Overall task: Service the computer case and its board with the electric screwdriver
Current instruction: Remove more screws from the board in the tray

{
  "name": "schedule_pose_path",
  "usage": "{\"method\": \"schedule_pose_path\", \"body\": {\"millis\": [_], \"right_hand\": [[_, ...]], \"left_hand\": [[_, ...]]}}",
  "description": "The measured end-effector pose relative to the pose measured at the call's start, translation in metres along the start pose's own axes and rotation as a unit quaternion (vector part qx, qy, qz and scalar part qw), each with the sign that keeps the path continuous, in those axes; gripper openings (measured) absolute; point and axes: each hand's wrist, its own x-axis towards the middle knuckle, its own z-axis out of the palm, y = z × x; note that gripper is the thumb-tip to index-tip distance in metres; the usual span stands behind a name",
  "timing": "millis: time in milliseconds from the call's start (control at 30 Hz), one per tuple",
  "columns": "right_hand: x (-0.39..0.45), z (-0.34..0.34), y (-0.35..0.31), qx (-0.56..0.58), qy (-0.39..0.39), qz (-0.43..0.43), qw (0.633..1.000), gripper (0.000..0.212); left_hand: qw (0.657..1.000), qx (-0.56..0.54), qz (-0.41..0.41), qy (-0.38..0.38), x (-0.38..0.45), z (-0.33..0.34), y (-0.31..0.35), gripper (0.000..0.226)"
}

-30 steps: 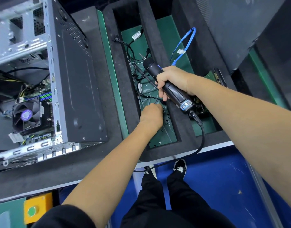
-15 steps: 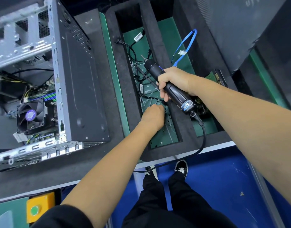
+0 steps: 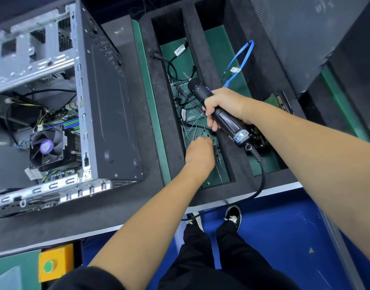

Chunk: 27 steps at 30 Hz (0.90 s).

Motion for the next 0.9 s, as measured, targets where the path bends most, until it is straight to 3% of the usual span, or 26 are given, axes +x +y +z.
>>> {"method": "schedule_pose_path", "body": {"millis": [533,700,900], "right_hand": [[-0.001,0.003,0.001,0.004,0.008,-0.007,1.0,0.008],[-0.001,0.003,0.002,0.001,0.015,-0.005,1.0,0.007],[-0.002,0.005,0.001,0.001,0.015,-0.004,1.0,0.006]], "left_hand": [[0.992,-0.105,-0.066,-0.019,0.011,-0.022,-0.004,0.027],[0.988,-0.137,-0.053,0.036,0.026,-0.066,-0.029,0.021],[0.997,-0.072,-0.012,-0.003,0.032,-0.073,-0.03,0.044]]}}
